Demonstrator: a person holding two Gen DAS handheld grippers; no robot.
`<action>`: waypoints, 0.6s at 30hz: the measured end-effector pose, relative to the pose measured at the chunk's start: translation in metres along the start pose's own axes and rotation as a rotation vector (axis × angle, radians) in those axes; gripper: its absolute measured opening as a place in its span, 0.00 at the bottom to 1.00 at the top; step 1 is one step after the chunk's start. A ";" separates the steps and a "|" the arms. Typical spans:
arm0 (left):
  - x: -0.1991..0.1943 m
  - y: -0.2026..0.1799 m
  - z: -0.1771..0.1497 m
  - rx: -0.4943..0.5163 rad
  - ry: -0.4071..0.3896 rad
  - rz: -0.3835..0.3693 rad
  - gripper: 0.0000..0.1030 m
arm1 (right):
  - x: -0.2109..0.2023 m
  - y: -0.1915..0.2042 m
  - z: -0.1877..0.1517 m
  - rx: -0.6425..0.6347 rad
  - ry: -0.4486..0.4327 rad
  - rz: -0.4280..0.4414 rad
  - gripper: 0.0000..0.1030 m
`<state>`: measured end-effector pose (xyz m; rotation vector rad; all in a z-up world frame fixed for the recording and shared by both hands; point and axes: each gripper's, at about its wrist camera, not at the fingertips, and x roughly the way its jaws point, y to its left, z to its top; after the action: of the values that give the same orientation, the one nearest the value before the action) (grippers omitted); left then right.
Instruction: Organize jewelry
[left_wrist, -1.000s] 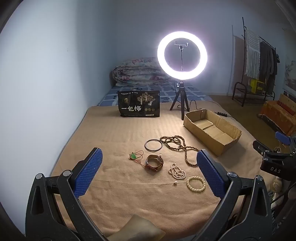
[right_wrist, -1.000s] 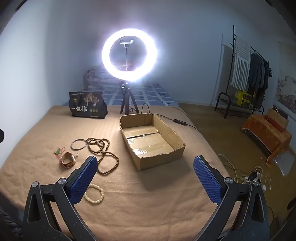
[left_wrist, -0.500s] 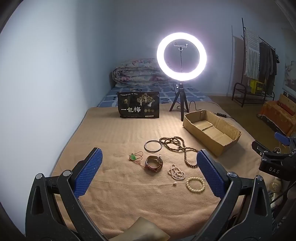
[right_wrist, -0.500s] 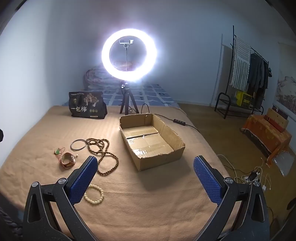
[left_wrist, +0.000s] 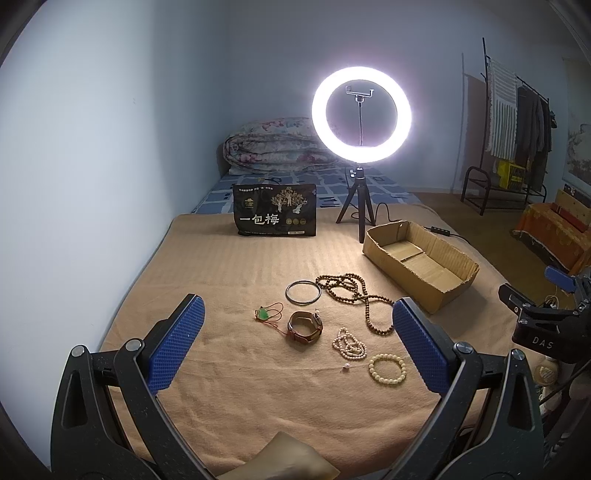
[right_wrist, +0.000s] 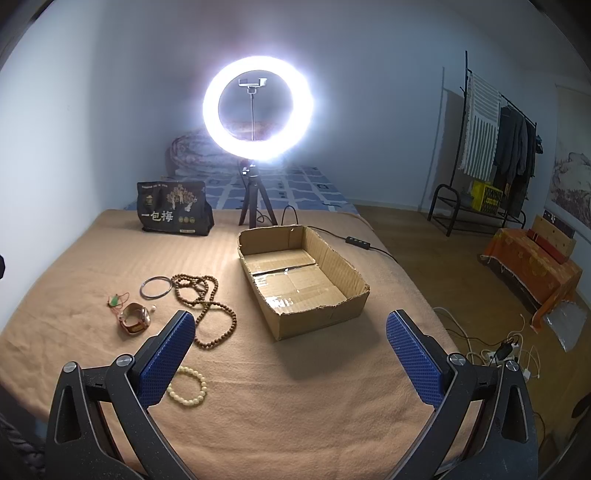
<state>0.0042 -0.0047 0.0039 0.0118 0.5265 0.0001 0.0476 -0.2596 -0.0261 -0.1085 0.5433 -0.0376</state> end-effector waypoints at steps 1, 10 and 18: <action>-0.001 0.001 -0.001 0.000 0.000 0.000 1.00 | 0.000 0.000 0.000 -0.001 0.000 0.001 1.00; -0.008 -0.003 0.010 -0.001 -0.005 -0.006 1.00 | 0.001 0.001 -0.001 0.000 0.006 0.001 1.00; -0.009 -0.005 0.012 -0.003 -0.007 -0.005 1.00 | 0.002 0.001 -0.001 -0.002 0.011 0.001 1.00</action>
<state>0.0027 -0.0094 0.0182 0.0073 0.5196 -0.0044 0.0491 -0.2584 -0.0280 -0.1103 0.5547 -0.0362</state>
